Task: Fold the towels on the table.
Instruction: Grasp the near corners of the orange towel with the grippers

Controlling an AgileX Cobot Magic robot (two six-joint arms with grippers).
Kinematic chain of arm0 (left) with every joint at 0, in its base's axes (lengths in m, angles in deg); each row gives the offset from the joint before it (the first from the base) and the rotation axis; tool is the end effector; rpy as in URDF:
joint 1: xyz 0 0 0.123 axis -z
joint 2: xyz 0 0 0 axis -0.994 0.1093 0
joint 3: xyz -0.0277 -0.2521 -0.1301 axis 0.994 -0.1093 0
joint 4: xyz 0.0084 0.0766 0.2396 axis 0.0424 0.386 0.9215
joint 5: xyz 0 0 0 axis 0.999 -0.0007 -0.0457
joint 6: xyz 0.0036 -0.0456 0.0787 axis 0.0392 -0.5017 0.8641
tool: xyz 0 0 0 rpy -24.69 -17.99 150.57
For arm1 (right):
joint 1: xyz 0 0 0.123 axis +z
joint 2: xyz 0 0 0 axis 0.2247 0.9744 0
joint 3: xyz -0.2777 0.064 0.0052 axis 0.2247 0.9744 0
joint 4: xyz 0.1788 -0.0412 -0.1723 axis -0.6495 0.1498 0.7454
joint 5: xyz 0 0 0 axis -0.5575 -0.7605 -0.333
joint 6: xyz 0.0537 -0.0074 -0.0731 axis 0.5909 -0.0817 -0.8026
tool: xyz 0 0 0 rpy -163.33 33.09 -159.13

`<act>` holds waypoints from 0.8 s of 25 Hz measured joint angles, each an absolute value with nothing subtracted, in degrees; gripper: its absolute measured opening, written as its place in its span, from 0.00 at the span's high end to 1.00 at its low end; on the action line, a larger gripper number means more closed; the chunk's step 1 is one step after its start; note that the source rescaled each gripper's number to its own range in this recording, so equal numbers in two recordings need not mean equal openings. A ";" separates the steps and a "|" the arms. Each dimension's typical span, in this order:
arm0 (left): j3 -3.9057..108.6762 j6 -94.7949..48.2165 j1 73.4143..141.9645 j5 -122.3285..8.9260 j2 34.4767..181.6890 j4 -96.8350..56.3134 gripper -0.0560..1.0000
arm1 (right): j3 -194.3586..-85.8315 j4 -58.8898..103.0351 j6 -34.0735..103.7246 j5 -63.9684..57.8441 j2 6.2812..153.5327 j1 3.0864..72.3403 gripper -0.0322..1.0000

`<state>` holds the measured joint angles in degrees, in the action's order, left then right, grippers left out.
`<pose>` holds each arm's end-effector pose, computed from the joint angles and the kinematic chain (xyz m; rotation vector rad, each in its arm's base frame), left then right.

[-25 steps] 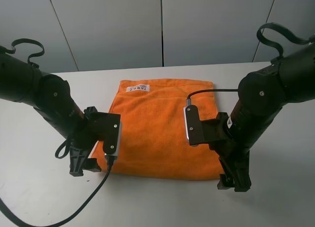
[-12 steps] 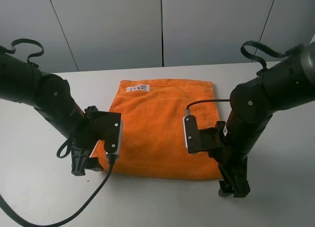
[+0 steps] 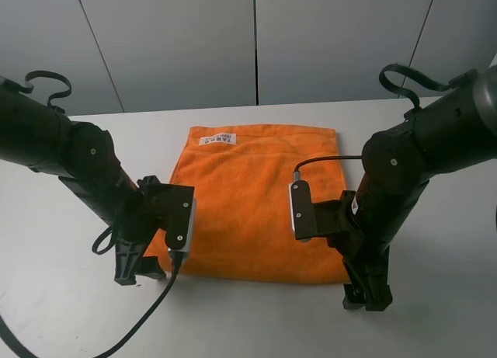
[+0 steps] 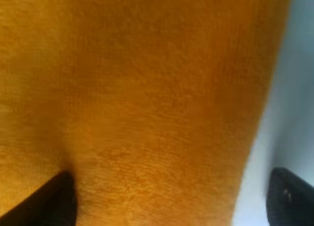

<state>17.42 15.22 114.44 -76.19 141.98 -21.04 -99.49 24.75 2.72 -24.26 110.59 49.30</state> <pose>0.2436 -0.1552 0.0931 2.0969 2.0745 -0.0770 0.2011 0.1529 0.0926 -2.1487 2.2725 0.0699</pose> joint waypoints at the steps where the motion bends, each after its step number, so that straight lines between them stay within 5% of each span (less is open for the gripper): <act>1: 16.64 16.39 114.44 -75.86 141.98 -21.13 0.01 | -99.49 24.75 2.72 -24.26 110.59 49.30 0.00; 20: 12.58 14.95 114.55 -68.25 140.27 -18.11 0.01 | -99.69 22.95 1.23 -24.93 110.69 49.30 0.00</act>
<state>12.58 14.95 114.55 -68.25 140.27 -18.11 -99.69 22.95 1.23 -24.93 110.69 49.30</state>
